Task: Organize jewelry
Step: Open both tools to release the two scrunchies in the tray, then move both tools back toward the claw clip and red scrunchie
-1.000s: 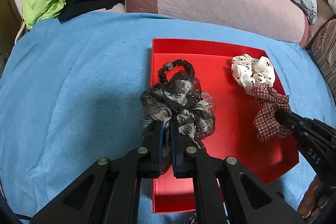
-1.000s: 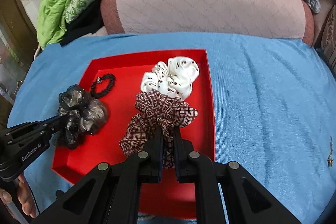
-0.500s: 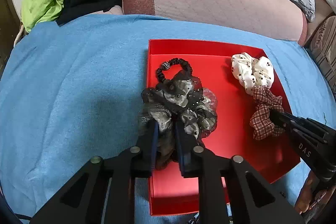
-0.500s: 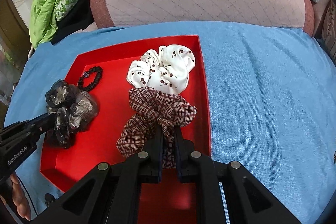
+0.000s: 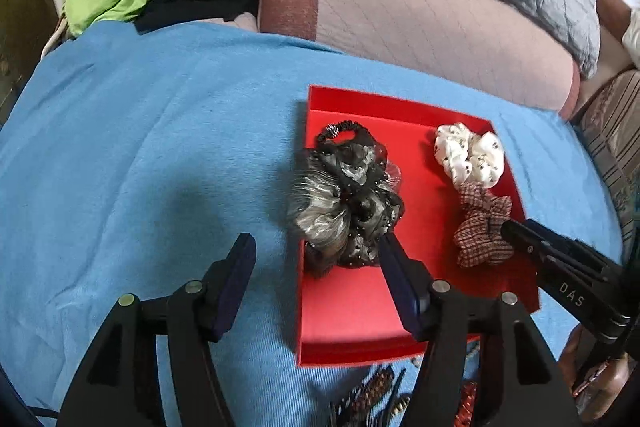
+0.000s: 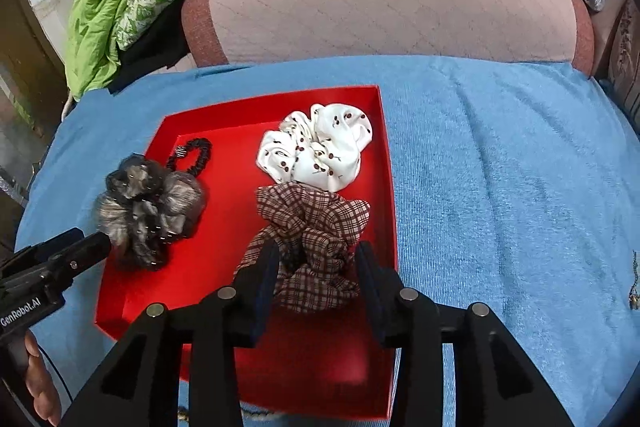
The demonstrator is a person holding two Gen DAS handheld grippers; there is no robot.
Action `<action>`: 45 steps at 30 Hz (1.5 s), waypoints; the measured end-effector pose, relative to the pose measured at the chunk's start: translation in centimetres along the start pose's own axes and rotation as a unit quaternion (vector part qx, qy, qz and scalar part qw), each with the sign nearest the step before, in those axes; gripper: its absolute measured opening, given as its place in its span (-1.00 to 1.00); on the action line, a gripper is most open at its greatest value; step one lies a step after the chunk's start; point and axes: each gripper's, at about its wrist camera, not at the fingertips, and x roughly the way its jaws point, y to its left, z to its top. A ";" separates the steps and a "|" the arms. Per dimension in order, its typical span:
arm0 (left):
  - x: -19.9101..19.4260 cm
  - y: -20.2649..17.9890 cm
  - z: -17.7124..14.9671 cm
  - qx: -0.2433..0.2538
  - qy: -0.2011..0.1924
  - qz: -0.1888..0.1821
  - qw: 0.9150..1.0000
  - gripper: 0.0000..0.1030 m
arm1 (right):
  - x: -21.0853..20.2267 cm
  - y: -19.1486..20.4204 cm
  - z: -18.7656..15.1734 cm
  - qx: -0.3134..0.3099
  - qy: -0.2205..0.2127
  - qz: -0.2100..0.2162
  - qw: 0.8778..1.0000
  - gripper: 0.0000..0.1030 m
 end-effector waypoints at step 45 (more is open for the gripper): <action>-1.3 -0.4 -12.3 0.024 0.067 -0.043 0.997 -0.49 | -7.0 -0.6 -18.0 0.026 0.050 0.050 0.997 -0.47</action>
